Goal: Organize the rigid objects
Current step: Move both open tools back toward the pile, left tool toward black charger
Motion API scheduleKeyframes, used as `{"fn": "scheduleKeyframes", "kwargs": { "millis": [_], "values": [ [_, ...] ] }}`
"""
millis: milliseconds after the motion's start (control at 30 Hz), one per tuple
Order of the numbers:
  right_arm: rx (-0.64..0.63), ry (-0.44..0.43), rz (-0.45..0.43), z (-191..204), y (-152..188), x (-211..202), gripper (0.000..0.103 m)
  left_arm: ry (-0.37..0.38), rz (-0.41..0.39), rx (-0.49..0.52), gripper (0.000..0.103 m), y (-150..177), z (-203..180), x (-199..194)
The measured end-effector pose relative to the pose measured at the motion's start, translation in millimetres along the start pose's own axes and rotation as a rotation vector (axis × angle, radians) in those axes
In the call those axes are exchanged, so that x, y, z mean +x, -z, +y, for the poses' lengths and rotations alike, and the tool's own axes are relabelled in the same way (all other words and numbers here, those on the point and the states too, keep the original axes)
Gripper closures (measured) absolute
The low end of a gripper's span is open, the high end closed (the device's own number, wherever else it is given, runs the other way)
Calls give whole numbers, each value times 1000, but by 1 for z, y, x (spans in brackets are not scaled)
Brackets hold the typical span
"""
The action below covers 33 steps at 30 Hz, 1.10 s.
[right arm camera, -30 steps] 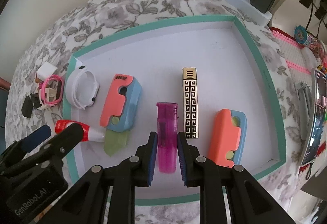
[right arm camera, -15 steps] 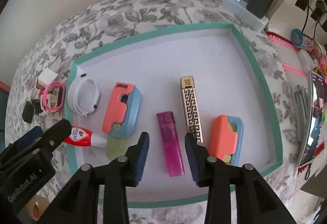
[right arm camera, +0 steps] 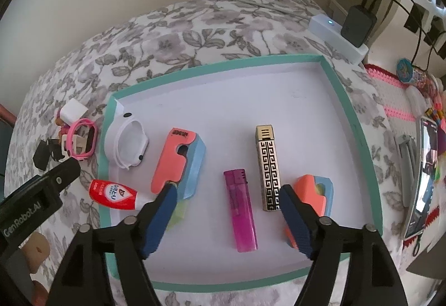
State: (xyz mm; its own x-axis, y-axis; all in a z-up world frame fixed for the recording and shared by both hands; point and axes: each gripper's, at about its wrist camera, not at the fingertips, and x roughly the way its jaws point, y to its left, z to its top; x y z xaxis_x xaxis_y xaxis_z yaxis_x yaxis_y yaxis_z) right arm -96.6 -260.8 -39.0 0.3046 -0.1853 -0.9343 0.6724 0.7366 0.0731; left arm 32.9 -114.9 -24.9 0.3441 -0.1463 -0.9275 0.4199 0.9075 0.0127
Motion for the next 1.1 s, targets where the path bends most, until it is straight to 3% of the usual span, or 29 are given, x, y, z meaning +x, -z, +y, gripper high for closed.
{"fn": "scheduleKeyframes", "kwargs": {
  "millis": [233,500,633,1100],
  "values": [
    [1,1,-19,1,-1,-1,2,-19,21,-49,18,-1,11,5],
    [-16,-3,-42,7,1,-2,0,-8,38,-107,18,-3,25,9],
    [-35,-6,-51,12,1,-3,0,-2,26,-134,1,-6,33,7],
    [-36,-43,-114,25,-2,-13,0,-32,-50,-252,1,-23,87,-6]
  ]
}}
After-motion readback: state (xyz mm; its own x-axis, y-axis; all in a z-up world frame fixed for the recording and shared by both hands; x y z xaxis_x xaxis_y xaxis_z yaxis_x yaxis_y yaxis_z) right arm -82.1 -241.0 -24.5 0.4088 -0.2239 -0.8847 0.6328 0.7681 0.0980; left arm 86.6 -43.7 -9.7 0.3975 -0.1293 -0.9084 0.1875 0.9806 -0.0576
